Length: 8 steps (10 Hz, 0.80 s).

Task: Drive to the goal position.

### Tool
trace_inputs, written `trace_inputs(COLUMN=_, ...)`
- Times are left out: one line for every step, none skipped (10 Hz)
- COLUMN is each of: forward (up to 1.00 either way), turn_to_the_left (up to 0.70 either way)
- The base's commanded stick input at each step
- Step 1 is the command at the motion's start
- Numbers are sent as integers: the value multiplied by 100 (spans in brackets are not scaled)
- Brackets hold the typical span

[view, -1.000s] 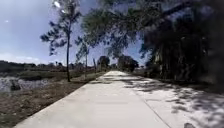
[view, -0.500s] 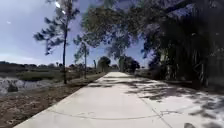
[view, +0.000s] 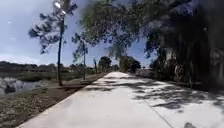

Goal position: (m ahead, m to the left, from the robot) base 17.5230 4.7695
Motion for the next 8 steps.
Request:
trace_inputs(forward=100, turn_to_the_left=0)
trace_inputs(forward=100, turn_to_the_left=0)
trace_inputs(forward=100, turn_to_the_left=0)
trace_inputs(forward=100, turn_to_the_left=-18)
trace_inputs(forward=100, turn_to_the_left=-37)
trace_inputs(forward=100, turn_to_the_left=-40)
trace_inputs(forward=100, turn_to_the_left=-3)
trace_inputs(forward=100, turn_to_the_left=0)
